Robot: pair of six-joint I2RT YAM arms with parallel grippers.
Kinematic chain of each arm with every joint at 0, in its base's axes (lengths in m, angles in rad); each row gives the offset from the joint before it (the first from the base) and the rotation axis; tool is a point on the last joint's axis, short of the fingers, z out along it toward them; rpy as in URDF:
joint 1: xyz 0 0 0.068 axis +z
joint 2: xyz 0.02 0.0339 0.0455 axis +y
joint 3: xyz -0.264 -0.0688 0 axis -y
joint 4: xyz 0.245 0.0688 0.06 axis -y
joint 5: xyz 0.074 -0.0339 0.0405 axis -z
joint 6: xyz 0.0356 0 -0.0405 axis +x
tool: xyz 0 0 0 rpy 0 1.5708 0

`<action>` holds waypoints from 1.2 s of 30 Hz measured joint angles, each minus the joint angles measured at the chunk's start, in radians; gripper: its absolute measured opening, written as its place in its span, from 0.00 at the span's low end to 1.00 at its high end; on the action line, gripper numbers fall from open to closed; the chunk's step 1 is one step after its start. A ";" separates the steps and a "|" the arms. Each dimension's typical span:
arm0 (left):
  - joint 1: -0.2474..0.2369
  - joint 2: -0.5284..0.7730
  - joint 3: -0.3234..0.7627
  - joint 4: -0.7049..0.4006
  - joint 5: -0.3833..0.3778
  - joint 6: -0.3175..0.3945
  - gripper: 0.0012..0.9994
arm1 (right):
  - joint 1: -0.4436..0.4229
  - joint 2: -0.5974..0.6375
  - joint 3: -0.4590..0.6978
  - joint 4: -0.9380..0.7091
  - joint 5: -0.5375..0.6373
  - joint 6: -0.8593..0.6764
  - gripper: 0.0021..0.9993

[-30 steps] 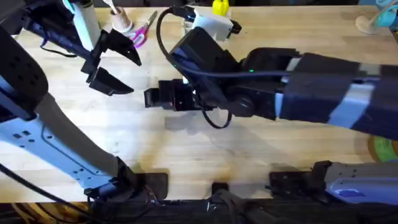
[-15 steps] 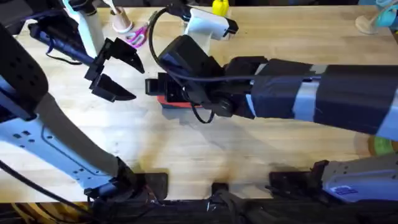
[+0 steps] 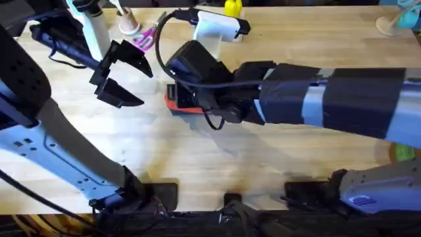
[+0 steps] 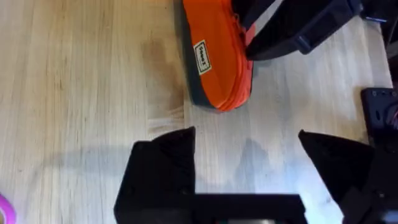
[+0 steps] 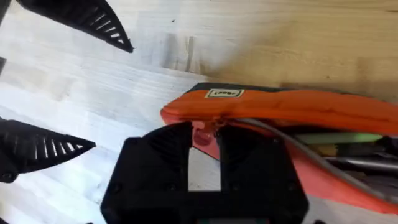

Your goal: Unzip the bag, pick up the pens from the table one at a time and place them inside, then zip the bag closed.

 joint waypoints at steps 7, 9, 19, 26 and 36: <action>0.000 0.000 0.000 0.001 0.000 0.000 0.99 | -0.004 0.000 0.000 -0.002 0.001 -0.003 0.16; 0.000 0.000 0.000 0.001 0.000 0.000 0.99 | -0.005 0.000 0.000 -0.002 0.002 -0.004 0.10; 0.000 0.000 0.000 0.001 0.000 0.000 0.99 | -0.015 0.000 0.000 0.002 -0.002 -0.034 0.03; 0.000 0.000 0.000 -0.010 0.006 0.000 0.99 | -0.018 -0.062 0.000 -0.008 -0.027 -0.128 0.03; -0.087 0.000 -0.062 0.011 0.069 0.000 0.99 | -0.032 -0.118 0.003 -0.025 -0.061 -0.163 0.03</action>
